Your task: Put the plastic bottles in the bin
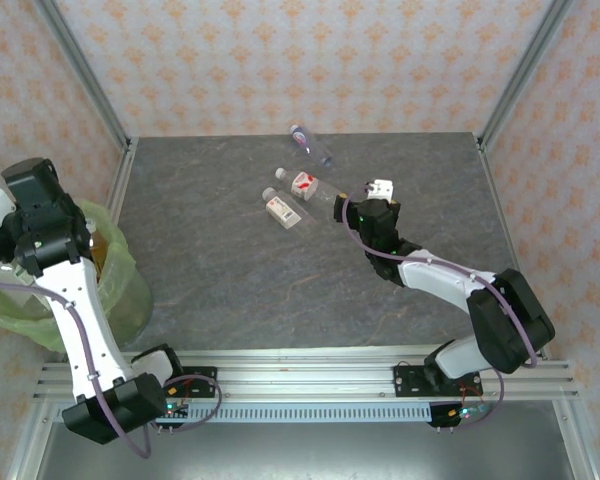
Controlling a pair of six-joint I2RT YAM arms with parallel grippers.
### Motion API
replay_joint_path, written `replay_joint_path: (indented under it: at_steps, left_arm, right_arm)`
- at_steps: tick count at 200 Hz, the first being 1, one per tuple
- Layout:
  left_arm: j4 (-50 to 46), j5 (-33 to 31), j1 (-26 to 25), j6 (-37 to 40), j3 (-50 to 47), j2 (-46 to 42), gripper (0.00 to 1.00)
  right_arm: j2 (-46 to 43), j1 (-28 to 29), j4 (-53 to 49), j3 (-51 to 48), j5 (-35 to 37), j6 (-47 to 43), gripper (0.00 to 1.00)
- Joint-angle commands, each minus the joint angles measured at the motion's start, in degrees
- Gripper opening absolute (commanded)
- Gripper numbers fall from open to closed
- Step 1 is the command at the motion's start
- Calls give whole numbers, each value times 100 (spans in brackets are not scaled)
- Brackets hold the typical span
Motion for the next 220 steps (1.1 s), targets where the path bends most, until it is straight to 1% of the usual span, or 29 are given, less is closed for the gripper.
replay_joint_path:
  at_steps: [1, 5, 13, 30, 44, 53, 76, 113, 149, 167, 197, 220]
  left_arm:
    - [-89, -147, 77, -595, 230, 126, 98]
    - [-216, -129, 79, -664, 329, 168, 100]
    - [-467, 53, 82, -760, 536, 224, 100]
    - [-944, 802, 65, -956, 962, 244, 100]
    - [-1107, 1535, 57, -1059, 1128, 153, 100]
    - [-1115, 1991, -2, -1062, 1146, 77, 100]
    - [-1260, 2830, -208, -1153, 1214, -22, 100]
    - [-1138, 4352, -707, -1262, 1195, -171, 100]
    - [-839, 5481, -1060, -1630, 1054, -356, 100]
    - [-729, 5848, -1287, -1778, 977, -385, 100]
    - [-733, 5853, -1838, -1877, 974, -323, 100]
    - [-659, 5804, -2362, -1990, 986, -240, 100]
  right_arm:
    - [-106, -29, 112, 13, -1, 27, 99]
    - [-115, -30, 110, 0, 7, 22, 99]
    - [-133, -30, 111, -20, 23, 32, 99]
    - [-175, -30, 99, -81, 56, 37, 99]
    - [-201, -30, 98, -115, 90, 56, 99]
    - [-196, -29, 94, -130, 104, 62, 99]
    - [-203, -30, 67, -128, 104, 140, 99]
    - [-151, -34, -275, 15, 101, 213, 99]
    - [-82, -45, -691, 188, 150, 303, 99]
    - [-98, -66, -719, 179, -17, 295, 99]
    - [-44, -87, -875, 284, -360, 215, 99]
    - [-34, -90, -908, 316, -416, 244, 99]
